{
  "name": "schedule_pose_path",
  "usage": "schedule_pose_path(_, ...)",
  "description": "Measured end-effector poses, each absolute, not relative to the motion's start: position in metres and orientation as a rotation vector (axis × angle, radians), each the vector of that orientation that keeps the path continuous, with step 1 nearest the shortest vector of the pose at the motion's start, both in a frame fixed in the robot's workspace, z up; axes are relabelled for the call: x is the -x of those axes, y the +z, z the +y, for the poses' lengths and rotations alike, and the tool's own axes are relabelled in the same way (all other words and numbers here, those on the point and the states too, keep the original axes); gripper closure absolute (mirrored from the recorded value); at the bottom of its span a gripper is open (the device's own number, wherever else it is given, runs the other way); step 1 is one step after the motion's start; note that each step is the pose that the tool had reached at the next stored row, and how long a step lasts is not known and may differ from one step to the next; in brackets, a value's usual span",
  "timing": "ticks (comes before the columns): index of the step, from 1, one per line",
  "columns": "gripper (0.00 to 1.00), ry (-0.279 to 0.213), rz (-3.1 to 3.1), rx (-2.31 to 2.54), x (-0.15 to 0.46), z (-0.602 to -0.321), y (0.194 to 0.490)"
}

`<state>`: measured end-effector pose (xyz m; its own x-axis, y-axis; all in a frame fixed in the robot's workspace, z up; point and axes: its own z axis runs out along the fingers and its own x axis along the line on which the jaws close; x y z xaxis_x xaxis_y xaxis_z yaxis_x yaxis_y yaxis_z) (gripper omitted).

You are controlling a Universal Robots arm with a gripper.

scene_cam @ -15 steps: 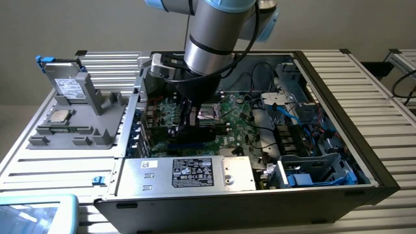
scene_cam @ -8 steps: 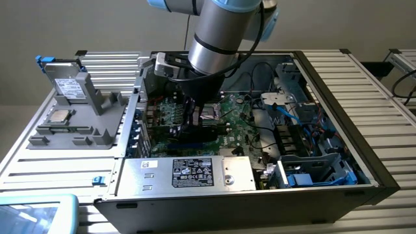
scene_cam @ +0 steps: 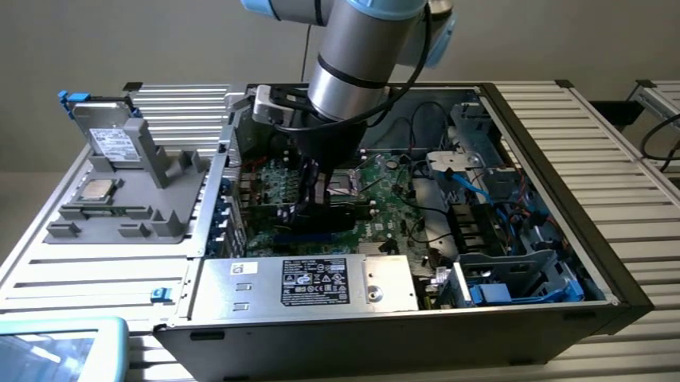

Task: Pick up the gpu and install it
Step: 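Insert the gpu into the slot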

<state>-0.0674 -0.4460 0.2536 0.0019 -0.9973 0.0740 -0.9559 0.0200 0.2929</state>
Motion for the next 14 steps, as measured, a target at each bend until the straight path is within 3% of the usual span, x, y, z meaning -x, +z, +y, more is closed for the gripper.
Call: schedule_pose_path(14, 0.72, -0.230, -2.044, -2.015, 0.0732, -0.4439, 0.2506)
